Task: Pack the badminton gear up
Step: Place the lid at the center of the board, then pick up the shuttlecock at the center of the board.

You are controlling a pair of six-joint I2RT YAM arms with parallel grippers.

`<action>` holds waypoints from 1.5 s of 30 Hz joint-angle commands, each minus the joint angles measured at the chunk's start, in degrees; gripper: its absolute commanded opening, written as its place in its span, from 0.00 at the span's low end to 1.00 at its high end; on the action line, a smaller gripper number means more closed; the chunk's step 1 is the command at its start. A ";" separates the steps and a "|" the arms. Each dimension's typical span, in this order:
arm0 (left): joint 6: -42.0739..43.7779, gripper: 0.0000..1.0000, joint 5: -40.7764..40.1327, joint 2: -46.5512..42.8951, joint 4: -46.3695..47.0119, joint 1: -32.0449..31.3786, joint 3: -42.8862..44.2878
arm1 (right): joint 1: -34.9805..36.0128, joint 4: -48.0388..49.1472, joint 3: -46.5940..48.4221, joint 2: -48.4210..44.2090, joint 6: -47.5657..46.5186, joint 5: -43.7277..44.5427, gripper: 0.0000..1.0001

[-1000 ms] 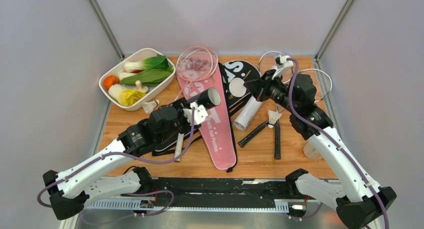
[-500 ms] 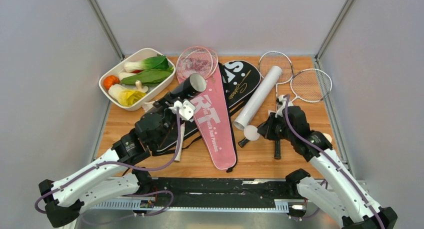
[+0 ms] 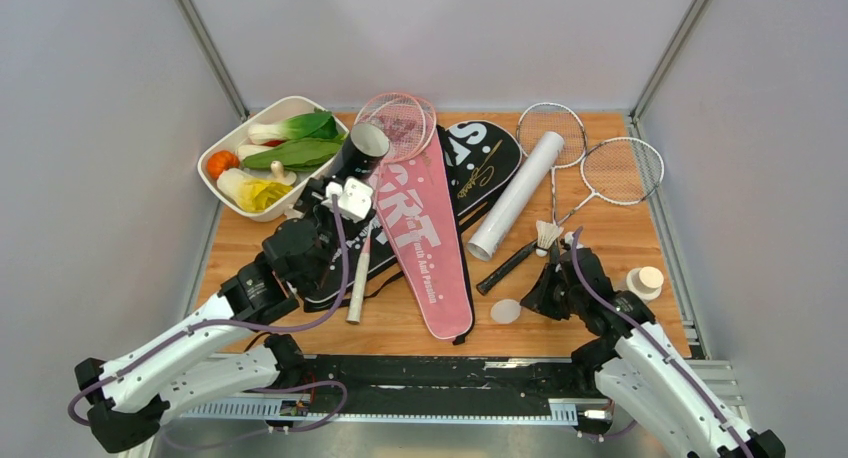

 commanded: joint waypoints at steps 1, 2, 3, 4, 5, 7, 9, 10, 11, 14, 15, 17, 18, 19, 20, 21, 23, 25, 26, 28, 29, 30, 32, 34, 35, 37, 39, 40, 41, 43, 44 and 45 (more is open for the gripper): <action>-0.98 0.00 -3.35 -1.36 2.74 0.14 3.21 | 0.06 0.37 -0.34 0.04 2.48 1.70 0.24; -0.88 0.00 -3.28 -1.40 2.89 0.11 3.51 | 0.06 0.37 -0.21 0.05 2.68 2.05 0.25; -0.73 0.00 -3.22 -1.36 2.86 0.15 3.64 | 0.08 0.31 0.08 0.00 2.87 2.37 0.25; -0.53 0.00 -3.10 -1.20 2.83 0.11 3.92 | 0.08 0.29 0.60 -0.02 3.07 2.76 0.27; -0.49 0.00 -3.07 -1.04 2.67 0.11 4.07 | 0.06 0.32 1.24 -0.09 3.25 3.29 0.31; -0.49 0.00 -2.73 -0.38 1.84 0.11 4.58 | 0.06 0.57 3.45 0.06 3.45 4.39 0.42; -1.24 0.00 -1.93 0.66 -0.14 0.16 5.29 | 0.07 2.98 6.49 0.85 1.99 5.42 0.52; -2.29 0.00 -1.70 1.66 -1.03 0.12 5.92 | 0.06 4.50 8.08 1.82 0.95 5.71 0.55; -3.03 0.00 -1.16 2.57 -2.69 0.14 6.17 | 0.06 6.32 9.89 3.14 -0.26 8.07 0.57; -4.48 0.00 1.19 3.55 -5.26 0.10 6.22 | 0.06 11.34 14.97 8.92 -5.02 12.09 0.58; -4.66 0.00 2.62 3.33 -5.81 0.14 6.01 | 0.06 11.99 16.97 11.68 -7.02 13.74 0.57; -5.08 0.00 5.22 2.22 -5.87 0.11 4.71 | -0.33 12.13 22.68 18.54 -11.61 16.72 0.56; -4.83 0.00 6.05 1.63 -5.65 0.15 4.16 | -0.86 12.20 24.77 21.27 -13.89 17.26 0.56; -4.66 0.00 7.79 0.30 -4.98 0.11 2.80 | -1.60 12.12 26.86 24.10 -16.23 17.11 0.56; -4.00 0.00 8.65 -0.47 -4.60 0.09 2.10 | -2.86 12.07 28.59 26.63 -18.27 16.28 0.56; -3.58 0.00 10.39 -1.94 -3.93 0.13 0.51 | -4.30 11.94 29.99 29.08 -20.90 15.02 0.57; -2.11 0.00 12.02 -3.67 -3.14 0.16 -1.58 | -7.92 11.44 32.06 33.35 -23.92 11.02 0.57; -1.63 0.00 12.69 -4.86 -2.71 0.14 -3.00 | -11.73 10.70 33.66 37.00 -26.43 7.90 0.58; -1.56 0.00 13.03 -5.11 -2.54 0.16 -3.30 | -13.30 10.19 34.38 38.69 -27.52 6.93 0.59; -1.50 0.00 13.87 -5.69 -2.24 0.15 -3.83 | -16.36 8.84 35.98 41.94 -29.77 2.76 0.62; -1.54 0.00 14.15 -5.91 -2.08 0.16 -3.99 | -17.50 8.28 36.74 43.57 -30.80 1.09 0.62; -1.56 0.00 14.47 -6.00 -1.72 0.12 -4.06 | -18.77 7.74 37.38 45.53 -31.86 -0.41 0.63; -1.53 0.00 14.69 -5.95 -1.26 0.12 -4.24 | -21.20 6.96 38.45 48.68 -33.87 -3.75 0.64; -1.29 0.00 14.66 -5.90 -1.02 0.14 -4.34 | -22.89 6.28 39.45 51.34 -36.06 -6.22 0.63; -1.20 0.00 14.72 -5.85 -0.95 0.14 -4.46 | -23.58 6.06 39.74 52.60 -36.68 -7.32 0.63; -1.27 0.00 14.90 -5.82 -0.69 0.16 -4.68 | -24.75 5.57 40.38 54.84 -37.41 -9.29 0.62; -1.29 0.00 14.91 -5.75 -0.51 0.15 -4.88 | -25.28 5.43 40.86 57.01 -38.30 -11.59 0.61; -1.31 0.00 14.73 -5.79 -0.56 0.16 -4.95 | -25.33 5.11 41.39 58.08 -38.63 -12.51 0.59; -1.32 0.00 14.66 -5.80 -0.57 0.16 -5.02 | -25.39 4.63 41.80 59.11 -38.92 -13.31 0.59; -1.24 0.00 14.64 -5.87 -0.59 0.14 -5.21 | -25.43 3.64 42.47 60.72 -39.33 -13.53 0.55; -1.26 0.00 14.62 -5.89 -0.55 0.16 -5.39 | -25.43 3.38 42.60 61.08 -39.42 -13.42 0.51; -1.20 0.00 14.59 -5.93 -0.50 0.16 -5.46 | -25.43 3.27 42.54 61.20 -39.44 -13.26 0.47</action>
